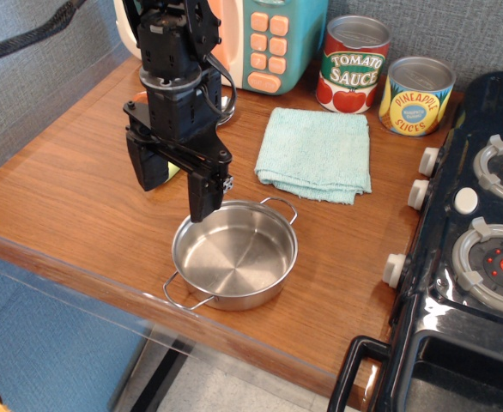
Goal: Move the spoon onto the blue cloth
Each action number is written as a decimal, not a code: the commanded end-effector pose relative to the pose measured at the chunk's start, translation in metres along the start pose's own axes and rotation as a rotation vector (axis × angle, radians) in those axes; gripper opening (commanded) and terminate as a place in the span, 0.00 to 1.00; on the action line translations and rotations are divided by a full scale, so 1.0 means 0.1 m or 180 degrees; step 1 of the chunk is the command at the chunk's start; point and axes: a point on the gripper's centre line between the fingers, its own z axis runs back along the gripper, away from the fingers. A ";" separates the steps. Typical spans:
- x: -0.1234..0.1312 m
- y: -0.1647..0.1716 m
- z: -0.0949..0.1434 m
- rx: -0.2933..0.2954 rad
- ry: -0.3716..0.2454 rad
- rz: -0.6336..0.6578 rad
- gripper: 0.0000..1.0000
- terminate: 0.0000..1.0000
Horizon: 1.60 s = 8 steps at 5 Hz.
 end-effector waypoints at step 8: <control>0.46 0.84 -0.42 0.0048 0.0131 0.0489 1.00 0.00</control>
